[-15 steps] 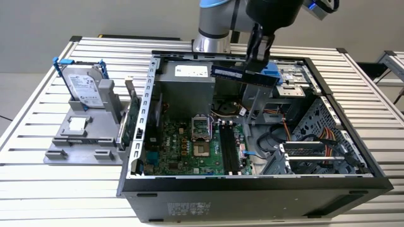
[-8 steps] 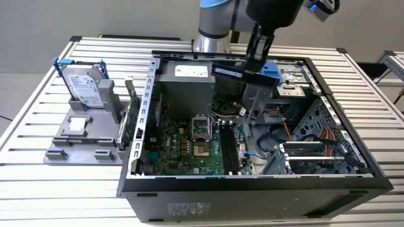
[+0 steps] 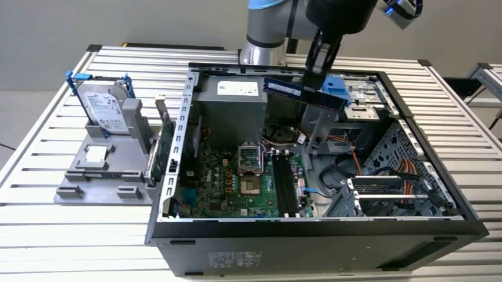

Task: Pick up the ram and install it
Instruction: 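Pick up the ram and move it above insertion slot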

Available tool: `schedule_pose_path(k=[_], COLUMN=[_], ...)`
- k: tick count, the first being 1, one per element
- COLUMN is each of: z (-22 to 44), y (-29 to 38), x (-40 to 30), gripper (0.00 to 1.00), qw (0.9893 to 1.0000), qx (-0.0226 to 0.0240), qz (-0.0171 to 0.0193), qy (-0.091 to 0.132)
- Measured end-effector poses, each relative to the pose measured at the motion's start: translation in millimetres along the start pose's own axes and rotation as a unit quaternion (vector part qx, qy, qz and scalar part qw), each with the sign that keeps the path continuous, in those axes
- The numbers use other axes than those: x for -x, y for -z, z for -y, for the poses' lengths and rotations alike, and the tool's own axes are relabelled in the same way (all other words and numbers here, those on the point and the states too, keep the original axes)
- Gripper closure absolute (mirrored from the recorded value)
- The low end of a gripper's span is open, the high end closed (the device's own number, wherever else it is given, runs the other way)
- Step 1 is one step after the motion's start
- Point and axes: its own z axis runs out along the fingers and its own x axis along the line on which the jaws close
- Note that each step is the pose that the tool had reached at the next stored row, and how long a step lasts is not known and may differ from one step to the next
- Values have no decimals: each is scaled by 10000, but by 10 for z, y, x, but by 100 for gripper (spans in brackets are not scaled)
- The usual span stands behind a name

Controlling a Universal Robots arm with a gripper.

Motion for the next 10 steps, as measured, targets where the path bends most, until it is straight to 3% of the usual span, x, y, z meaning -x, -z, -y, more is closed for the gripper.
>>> schedule_pose_path(k=[10], z=[0], y=[0], x=[0], gripper=[100], qw=[9990], qx=[-7], qz=[16], qy=[-451])
